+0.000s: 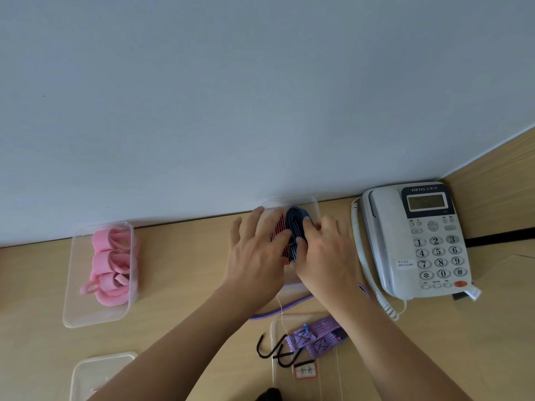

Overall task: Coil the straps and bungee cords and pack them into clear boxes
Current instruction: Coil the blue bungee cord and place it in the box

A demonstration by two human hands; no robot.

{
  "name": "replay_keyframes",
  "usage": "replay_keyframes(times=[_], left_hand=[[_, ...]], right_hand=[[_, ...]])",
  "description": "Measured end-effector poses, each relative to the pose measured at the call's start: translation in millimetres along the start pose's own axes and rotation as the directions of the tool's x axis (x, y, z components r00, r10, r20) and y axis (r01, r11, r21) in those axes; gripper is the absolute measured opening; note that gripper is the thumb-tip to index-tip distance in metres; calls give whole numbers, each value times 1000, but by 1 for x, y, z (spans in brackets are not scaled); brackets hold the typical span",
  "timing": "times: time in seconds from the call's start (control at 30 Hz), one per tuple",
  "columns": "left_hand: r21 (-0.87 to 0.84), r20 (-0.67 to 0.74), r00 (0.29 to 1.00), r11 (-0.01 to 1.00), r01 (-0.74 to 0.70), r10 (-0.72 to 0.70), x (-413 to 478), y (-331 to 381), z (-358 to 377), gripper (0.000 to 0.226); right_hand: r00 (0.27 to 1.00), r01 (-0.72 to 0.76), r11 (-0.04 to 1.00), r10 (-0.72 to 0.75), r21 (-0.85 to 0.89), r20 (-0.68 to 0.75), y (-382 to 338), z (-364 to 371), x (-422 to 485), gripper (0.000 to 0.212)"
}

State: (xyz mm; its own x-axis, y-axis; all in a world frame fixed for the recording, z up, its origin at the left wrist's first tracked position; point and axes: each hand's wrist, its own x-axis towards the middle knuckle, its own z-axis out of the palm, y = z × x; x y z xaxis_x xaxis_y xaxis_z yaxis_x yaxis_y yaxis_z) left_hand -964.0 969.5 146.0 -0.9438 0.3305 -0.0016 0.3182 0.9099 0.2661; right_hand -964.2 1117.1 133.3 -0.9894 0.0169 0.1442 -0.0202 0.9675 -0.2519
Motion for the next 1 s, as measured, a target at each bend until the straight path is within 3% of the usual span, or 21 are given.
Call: replay_keyframes(times=[0.1,0.17,0.27,0.4,0.73,0.9,1.0], left_hand=[[169,40,997,983,-69,63,5,6,5,59],[248,97,994,966,-75,52,10,8,11,53],[292,147,989,954,-65,22,18,9,17,30],[259,156,988,964,-61,21,20,8,21,27],[27,53,987,988,-151,150,20,-11,20,17],[-105,3,998,992,-68,69,14,-9,23,32],[-180,1,1000,984,-1,1,14,-5,18,53]], right_hand=[[996,84,989,-85,123,4,8,-8,-8,50],[988,132,976,-143,171,55,16,-15,-11,59],[955,209,977,-213,42,207,26,-19,-12,71],[937,214,977,-200,-17,287,27,-16,-10,87],[901,302,950,-257,-80,349,19,-10,16,68],[922,272,947,-205,-171,329,8,-11,8,56],[942,237,952,-176,-192,287,6,-12,6,50]])
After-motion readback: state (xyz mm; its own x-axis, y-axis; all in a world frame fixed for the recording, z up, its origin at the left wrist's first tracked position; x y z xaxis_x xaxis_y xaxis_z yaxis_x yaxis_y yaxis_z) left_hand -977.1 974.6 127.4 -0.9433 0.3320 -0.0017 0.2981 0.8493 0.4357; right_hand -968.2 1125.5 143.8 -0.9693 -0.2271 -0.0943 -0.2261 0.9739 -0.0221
